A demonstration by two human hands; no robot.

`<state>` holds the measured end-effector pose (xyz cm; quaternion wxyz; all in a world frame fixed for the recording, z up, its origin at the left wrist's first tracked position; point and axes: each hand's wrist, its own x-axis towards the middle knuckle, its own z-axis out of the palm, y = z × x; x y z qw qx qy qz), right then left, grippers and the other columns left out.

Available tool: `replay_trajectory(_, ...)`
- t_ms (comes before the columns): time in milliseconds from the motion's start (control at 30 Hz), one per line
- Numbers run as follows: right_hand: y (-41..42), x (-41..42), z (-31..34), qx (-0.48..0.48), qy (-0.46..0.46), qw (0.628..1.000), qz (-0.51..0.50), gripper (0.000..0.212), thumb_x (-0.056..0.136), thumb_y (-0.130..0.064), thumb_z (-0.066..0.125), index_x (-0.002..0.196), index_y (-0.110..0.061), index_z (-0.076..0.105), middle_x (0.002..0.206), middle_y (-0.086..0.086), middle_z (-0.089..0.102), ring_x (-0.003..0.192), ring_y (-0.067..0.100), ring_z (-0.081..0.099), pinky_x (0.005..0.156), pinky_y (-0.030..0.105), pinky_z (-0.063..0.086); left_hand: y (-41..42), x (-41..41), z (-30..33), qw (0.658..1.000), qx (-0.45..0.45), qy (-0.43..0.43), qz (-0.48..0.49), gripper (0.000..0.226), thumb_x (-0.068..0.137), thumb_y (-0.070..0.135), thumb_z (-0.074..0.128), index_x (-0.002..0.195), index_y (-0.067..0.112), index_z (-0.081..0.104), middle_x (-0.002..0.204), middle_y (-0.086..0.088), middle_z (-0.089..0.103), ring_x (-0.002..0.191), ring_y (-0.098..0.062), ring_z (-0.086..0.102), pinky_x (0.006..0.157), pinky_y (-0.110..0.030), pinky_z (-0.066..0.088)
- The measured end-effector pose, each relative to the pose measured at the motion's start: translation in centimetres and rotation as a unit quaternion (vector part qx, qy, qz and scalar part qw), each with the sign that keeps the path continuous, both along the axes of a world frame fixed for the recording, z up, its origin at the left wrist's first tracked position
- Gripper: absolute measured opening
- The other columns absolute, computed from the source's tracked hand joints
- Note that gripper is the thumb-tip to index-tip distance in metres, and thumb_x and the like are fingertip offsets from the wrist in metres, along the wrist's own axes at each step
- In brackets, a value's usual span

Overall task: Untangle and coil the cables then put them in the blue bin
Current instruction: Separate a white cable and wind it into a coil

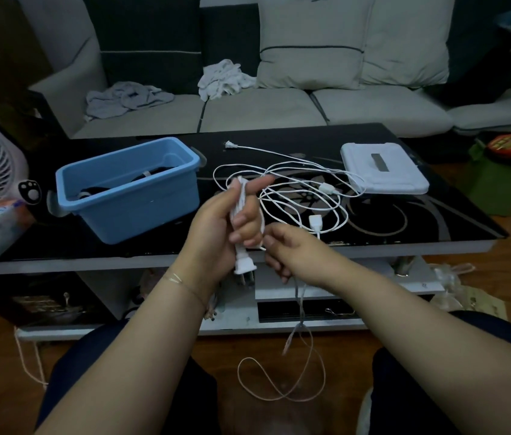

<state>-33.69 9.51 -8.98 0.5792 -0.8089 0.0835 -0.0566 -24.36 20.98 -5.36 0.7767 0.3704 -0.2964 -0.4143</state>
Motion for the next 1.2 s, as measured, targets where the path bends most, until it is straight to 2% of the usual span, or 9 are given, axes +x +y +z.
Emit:
replay_trajectory(167, 0.2, -0.3, 0.0, -0.177, 0.020, 0.984, 0.007, 0.029, 0.101, -0.022, 0.042, 0.128, -0.022, 0.052, 0.076, -0.010, 0.055, 0.072, 0.005, 0.054, 0.068, 0.027, 0.044, -0.3, 0.1, -0.5, 0.993, 0.024, -0.027, 0.110, 0.040, 0.106, 0.030, 0.030, 0.125, 0.002, 0.052, 0.056, 0.008, 0.045, 0.037, -0.002, 0.029, 0.041, -0.018, 0.034)
replay_trajectory(333, 0.1, -0.6, 0.4, -0.284, 0.030, 0.958, 0.021, 0.026, 0.100, -0.030, 0.045, 0.075, -0.032, 0.050, 0.060, -0.007, 0.061, 0.052, -0.002, 0.052, 0.061, 0.031, 0.044, -0.9, -1.1, -1.0, 0.972, 0.089, -0.130, 0.172, 0.032, 0.106, 0.028, 0.031, 0.106, 0.008, 0.057, 0.047, 0.009, 0.045, 0.047, -0.009, 0.058, 0.049, -0.022, 0.049)
replay_trajectory(533, -0.3, -0.8, 0.8, -0.327, 0.034, 0.944, 0.002, 0.036, 0.096, -0.043, 0.046, 0.076, -0.017, 0.062, 0.052, -0.003, 0.059, 0.052, 0.008, 0.056, 0.058, 0.034, 0.049, -1.4, -1.8, -0.7, 0.959, 0.114, -0.169, 0.196, 0.029, 0.106, 0.025, 0.034, 0.097, 0.014, 0.059, 0.050, 0.002, 0.042, 0.078, -0.025, 0.074, 0.064, -0.026, 0.058)
replay_trajectory(700, -0.6, -1.1, 1.1, -0.286, 0.055, 0.956, 0.044, 0.023, 0.096, -0.037, 0.052, 0.076, -0.025, 0.054, 0.065, -0.005, 0.062, 0.055, 0.002, 0.055, 0.063, 0.033, 0.049, -1.4, -1.5, -1.1, 0.932, 0.150, -0.259, 0.202, 0.023, 0.106, 0.025, 0.032, 0.126, 0.021, 0.042, 0.084, 0.000, 0.074, 0.077, -0.020, 0.073, 0.065, -0.025, 0.058)
replay_trajectory(833, -1.1, -1.7, 1.6, -0.332, 0.054, 0.942, 0.021, 0.028, 0.093, -0.041, 0.053, 0.072, -0.022, 0.057, 0.056, -0.007, 0.065, 0.050, -0.001, 0.058, 0.062, 0.033, 0.051, -1.4, -1.6, -1.7, 0.858, 0.218, -0.415, 0.212, 0.024, 0.104, 0.030, 0.035, 0.120, 0.017, 0.048, 0.095, 0.016, 0.070, 0.077, -0.009, 0.071, 0.074, -0.032, 0.058)
replay_trajectory(933, -1.6, -2.0, 2.3, -0.214, 0.041, 0.976, 0.015, 0.029, 0.089, -0.028, 0.060, 0.063, -0.015, 0.053, 0.050, -0.005, 0.061, 0.049, 0.007, 0.061, 0.059, 0.030, 0.051, -1.2, -1.3, -1.9, 0.723, 0.316, -0.579, 0.205, 0.043, 0.102, 0.042, 0.033, 0.110, 0.007, 0.056, 0.103, 0.005, 0.069, 0.096, -0.018, 0.065, 0.084, -0.041, 0.049)
replay_trajectory(967, -1.9, -2.1, 2.5, -0.165, 0.036, 0.986, 0.014, 0.029, 0.089, -0.025, 0.062, 0.063, -0.016, 0.053, 0.050, -0.004, 0.059, 0.049, 0.010, 0.059, 0.057, 0.029, 0.050, -1.1, -1.3, -1.7, 0.719, 0.335, -0.580, 0.184, 0.051, 0.100, 0.049, 0.030, 0.110, 0.005, 0.055, 0.103, -0.005, 0.070, 0.094, -0.023, 0.065, 0.084, -0.044, 0.049)
replay_trajectory(1067, -3.0, -2.5, 3.2, -0.091, 0.033, 0.995, 0.032, 0.024, 0.094, -0.028, 0.057, 0.076, -0.011, 0.059, 0.067, 0.005, 0.056, 0.056, 0.014, 0.052, 0.055, 0.031, 0.048, -0.4, -1.4, -1.1, 0.832, 0.307, -0.459, 0.061, 0.072, 0.089, 0.067, 0.028, 0.116, 0.006, 0.055, 0.073, -0.006, 0.071, 0.058, -0.022, 0.068, 0.063, -0.041, 0.056)
replay_trajectory(1200, -3.6, -2.9, 3.2, -0.158, -0.015, 0.987, 0.009, 0.033, 0.096, -0.033, 0.053, 0.069, -0.015, 0.059, 0.054, -0.011, 0.046, 0.052, 0.008, 0.040, 0.052, 0.028, 0.036, -0.1, -1.2, -0.8, 0.846, 0.285, -0.450, -0.008, 0.030, 0.083, 0.051, 0.065, 0.098, 0.026, 0.061, 0.062, -0.010, 0.064, 0.047, -0.018, 0.059, 0.043, -0.028, 0.047)
